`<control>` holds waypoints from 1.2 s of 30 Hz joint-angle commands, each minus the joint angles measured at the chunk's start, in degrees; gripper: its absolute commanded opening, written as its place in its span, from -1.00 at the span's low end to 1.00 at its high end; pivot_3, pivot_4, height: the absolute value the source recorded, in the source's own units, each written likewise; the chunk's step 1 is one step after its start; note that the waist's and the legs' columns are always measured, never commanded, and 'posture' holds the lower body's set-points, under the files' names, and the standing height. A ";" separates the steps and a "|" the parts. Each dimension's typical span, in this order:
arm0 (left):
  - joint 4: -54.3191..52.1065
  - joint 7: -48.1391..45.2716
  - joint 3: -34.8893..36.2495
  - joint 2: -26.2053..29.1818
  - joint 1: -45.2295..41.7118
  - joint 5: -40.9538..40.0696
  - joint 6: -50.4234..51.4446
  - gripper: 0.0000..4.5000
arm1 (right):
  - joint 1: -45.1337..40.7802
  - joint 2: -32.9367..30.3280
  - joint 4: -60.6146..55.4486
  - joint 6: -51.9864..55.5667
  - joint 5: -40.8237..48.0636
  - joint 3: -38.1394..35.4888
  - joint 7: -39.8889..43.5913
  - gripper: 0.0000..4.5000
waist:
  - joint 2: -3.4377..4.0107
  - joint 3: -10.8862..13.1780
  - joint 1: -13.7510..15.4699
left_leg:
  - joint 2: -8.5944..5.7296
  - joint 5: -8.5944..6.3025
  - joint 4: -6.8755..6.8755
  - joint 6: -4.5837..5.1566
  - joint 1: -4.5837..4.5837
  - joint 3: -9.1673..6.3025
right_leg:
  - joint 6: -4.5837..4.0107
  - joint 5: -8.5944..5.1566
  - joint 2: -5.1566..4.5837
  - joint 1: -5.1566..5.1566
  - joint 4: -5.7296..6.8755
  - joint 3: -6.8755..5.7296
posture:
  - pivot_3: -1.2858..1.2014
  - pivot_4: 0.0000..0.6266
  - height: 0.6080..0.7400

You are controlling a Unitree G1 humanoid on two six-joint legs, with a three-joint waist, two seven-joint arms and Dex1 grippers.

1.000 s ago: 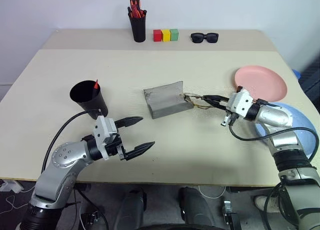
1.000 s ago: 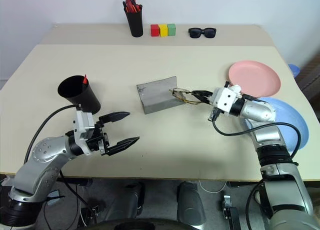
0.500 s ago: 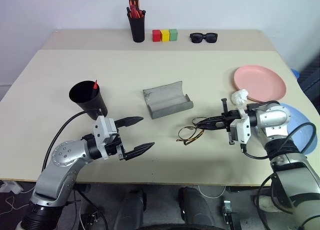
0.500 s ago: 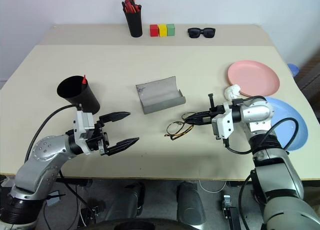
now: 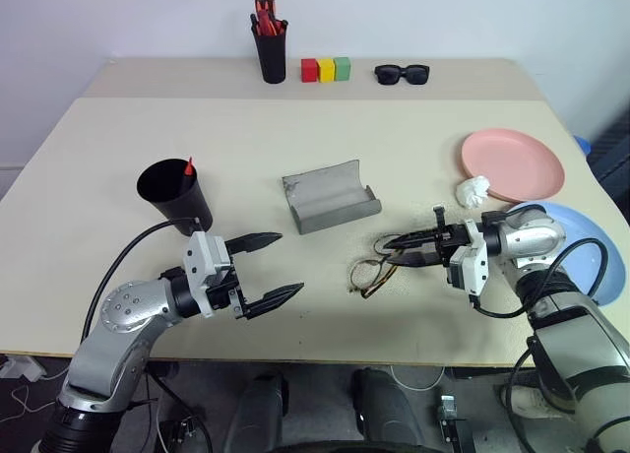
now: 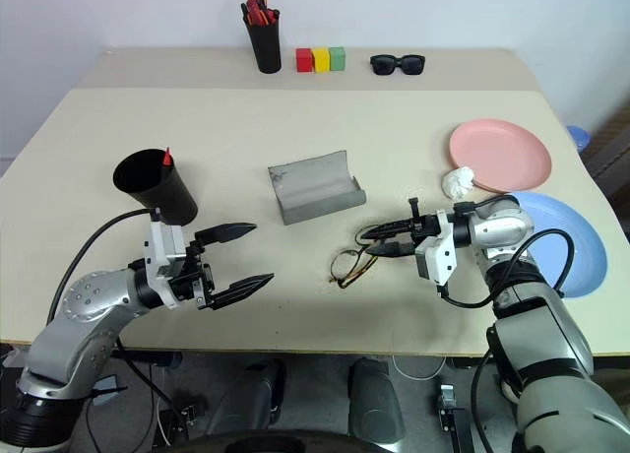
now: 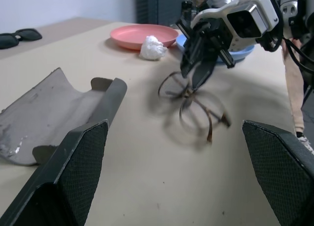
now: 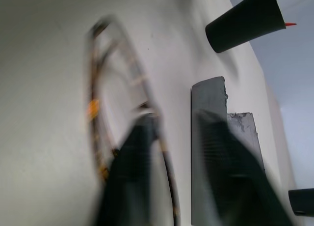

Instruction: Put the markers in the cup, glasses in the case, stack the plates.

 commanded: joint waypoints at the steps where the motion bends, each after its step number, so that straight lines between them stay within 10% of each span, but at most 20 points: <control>1: -1.75 0.06 0.75 0.42 -0.39 -0.30 -0.37 1.00 | -0.28 0.73 1.25 -2.38 0.39 -2.12 0.03 0.53 | 0.00 0.00 0.01 | 0.00 0.00 0.00 0.00 0.00 0.00 | 0.00 0.00 0.00 0.00 0.00 0.00 | 0.03 -0.52 1.00; 3: -1.41 -0.10 0.50 0.35 -0.72 -0.27 -0.43 1.00 | -0.45 0.62 2.28 -2.67 -1.32 -3.30 -1.35 0.99 | 0.00 0.00 0.01 | 0.00 0.00 0.00 0.00 0.00 0.00 | 0.00 0.00 0.00 0.00 0.00 0.00 | 0.03 -0.52 1.00; 9: 1.07 -1.61 -0.96 -0.32 -2.86 -0.12 -0.85 1.00 | 1.50 -3.43 -6.20 19.74 -12.53 -12.66 -28.06 0.99 | 0.02 0.01 0.25 | -0.01 0.03 0.01 -0.05 -0.02 0.00 | -0.03 -0.01 0.00 -0.02 0.02 0.00 | 0.03 -0.52 1.00; 18: 7.60 -6.10 -4.39 -2.36 -8.82 0.20 -1.77 1.00 | 40.46 -12.75 -75.32 84.42 3.38 -29.49 -57.70 0.99 | 0.22 -0.08 1.74 | -0.03 0.02 -0.12 -0.04 -0.18 -0.06 | -0.14 -0.09 -0.04 -0.18 0.00 -0.01 | 0.03 -0.52 1.00; 28: 16.65 -12.24 -8.10 -5.63 -16.74 1.11 -3.48 1.00 | 61.18 -23.64 -100.64 121.52 72.36 -42.42 -72.71 0.99 | 0.17 -0.09 1.64 | -0.02 -0.13 0.46 0.23 -0.18 0.04 | -0.22 -0.12 -0.06 0.20 -0.16 0.02 | 0.03 -0.52 1.00; 36: 19.84 -14.10 -8.05 -6.79 -19.30 1.90 -4.53 1.00 | 49.85 -22.09 -90.15 128.80 73.40 -29.07 -75.24 0.99 | 0.04 -0.05 1.78 | -0.01 -0.17 0.45 0.29 -0.22 0.04 | -0.22 -0.11 -0.05 0.17 -0.25 -0.03 | 0.03 -0.52 1.00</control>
